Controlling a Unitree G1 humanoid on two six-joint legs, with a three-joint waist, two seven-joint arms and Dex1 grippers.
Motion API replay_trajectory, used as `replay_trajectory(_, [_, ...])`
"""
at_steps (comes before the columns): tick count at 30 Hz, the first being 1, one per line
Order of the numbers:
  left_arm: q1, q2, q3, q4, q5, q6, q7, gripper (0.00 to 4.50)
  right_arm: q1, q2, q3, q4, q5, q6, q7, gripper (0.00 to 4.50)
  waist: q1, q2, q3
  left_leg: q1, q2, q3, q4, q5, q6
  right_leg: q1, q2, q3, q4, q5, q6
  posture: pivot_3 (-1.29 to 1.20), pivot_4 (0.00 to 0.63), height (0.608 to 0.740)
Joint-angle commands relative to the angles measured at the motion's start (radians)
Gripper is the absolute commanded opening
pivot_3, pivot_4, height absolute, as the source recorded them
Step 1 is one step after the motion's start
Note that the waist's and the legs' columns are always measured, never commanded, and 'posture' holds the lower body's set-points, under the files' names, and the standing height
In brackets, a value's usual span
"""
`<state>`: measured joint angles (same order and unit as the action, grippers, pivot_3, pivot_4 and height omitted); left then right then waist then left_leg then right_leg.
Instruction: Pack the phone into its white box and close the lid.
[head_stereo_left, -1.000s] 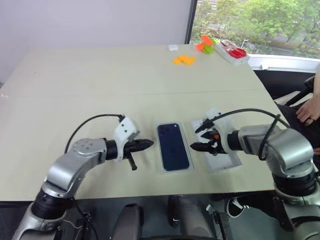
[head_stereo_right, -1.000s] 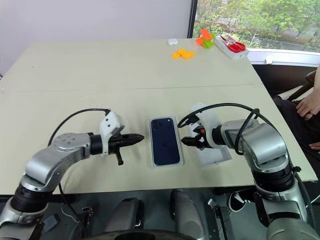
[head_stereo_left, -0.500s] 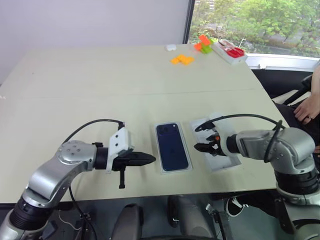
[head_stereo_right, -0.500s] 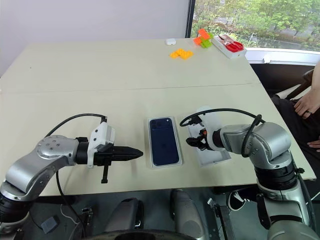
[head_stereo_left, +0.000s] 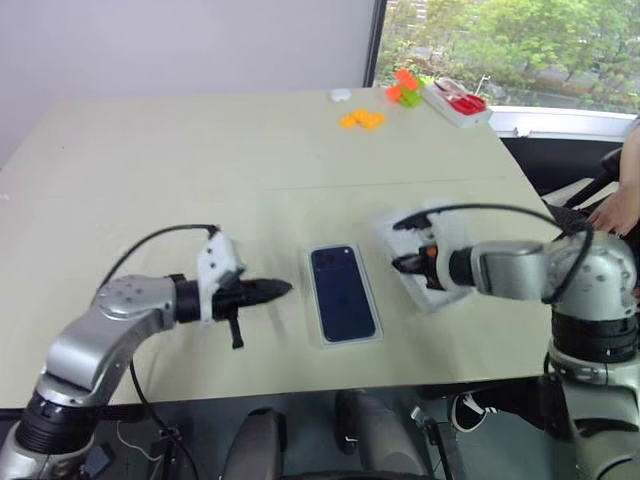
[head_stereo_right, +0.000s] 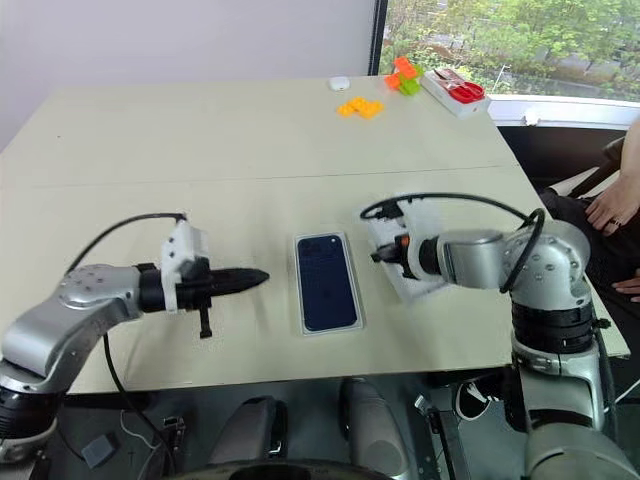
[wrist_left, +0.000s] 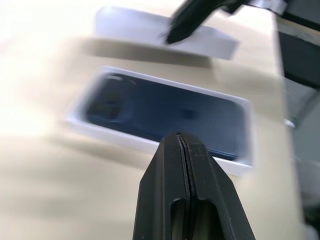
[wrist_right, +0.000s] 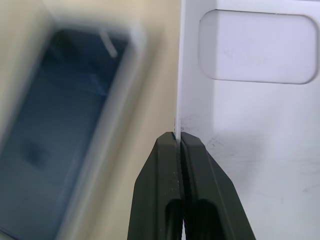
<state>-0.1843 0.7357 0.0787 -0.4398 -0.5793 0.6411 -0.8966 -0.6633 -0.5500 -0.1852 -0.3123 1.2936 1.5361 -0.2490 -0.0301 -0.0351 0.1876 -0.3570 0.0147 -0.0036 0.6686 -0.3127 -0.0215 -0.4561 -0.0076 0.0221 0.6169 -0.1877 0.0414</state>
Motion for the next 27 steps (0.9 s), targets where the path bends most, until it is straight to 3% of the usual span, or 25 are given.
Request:
replay_trajectory(1, [-0.003,0.011,0.101,0.075,0.014,-0.034,0.041,0.00,-0.022,0.056,-0.066,-0.008,0.361,-0.215,-0.058,0.04,-0.005,0.000,0.000,0.000,0.000,0.000,-0.001,0.000,0.000,0.000,0.000,0.000,0.000,0.000,0.000,0.00,0.150,0.734])
replay_trajectory(3, [-0.006,0.009,0.122,0.103,0.015,-0.041,0.049,0.00,-0.007,0.056,-0.010,0.000,0.597,-0.341,-0.132,0.04,-0.011,0.000,0.000,0.000,0.001,-0.001,-0.001,0.000,0.000,0.000,0.000,0.000,-0.001,0.000,0.000,0.00,0.150,0.734])
replay_trajectory(5, [-0.015,0.003,0.141,0.144,0.012,-0.040,0.061,0.00,0.017,0.158,0.047,-0.029,0.671,-0.449,-0.154,0.04,-0.013,0.000,0.000,-0.001,0.002,0.000,-0.001,0.000,0.000,0.000,-0.001,0.000,-0.001,0.000,0.000,0.00,0.150,0.734])
replay_trajectory(8, [-0.022,0.006,0.129,0.190,0.034,-0.058,0.061,0.00,0.103,0.453,0.125,-0.024,0.679,-0.605,-0.321,0.04,-0.018,-0.001,-0.001,0.000,0.002,0.000,-0.002,0.000,0.001,0.000,-0.002,0.002,-0.001,0.000,0.000,0.00,0.150,0.734])
replay_trajectory(13, [-0.022,0.012,0.103,0.193,0.047,-0.066,0.048,0.00,0.157,0.675,0.139,0.025,0.679,-0.680,-0.514,0.04,-0.011,-0.001,-0.001,-0.003,0.003,-0.001,-0.001,0.000,0.000,-0.005,-0.003,0.001,0.002,0.003,-0.004,0.00,0.150,0.734])
replay_trajectory(19, [-0.017,0.007,0.083,0.175,0.056,-0.058,0.045,0.00,0.193,0.742,0.139,0.115,0.679,-0.662,-0.665,0.04,-0.014,-0.001,-0.001,-0.003,0.002,0.000,-0.001,0.000,0.000,-0.004,-0.005,0.001,-0.001,0.002,-0.004,0.00,0.150,0.734])
replay_trajectory(27, [-0.012,-0.014,0.038,0.131,0.054,-0.048,0.051,0.00,0.240,0.761,0.131,0.133,0.679,-0.634,-0.711,0.04,-0.016,0.000,-0.001,-0.004,0.004,-0.001,-0.002,0.000,0.001,-0.005,-0.003,0.002,-0.001,0.002,-0.004,0.00,0.150,0.734])
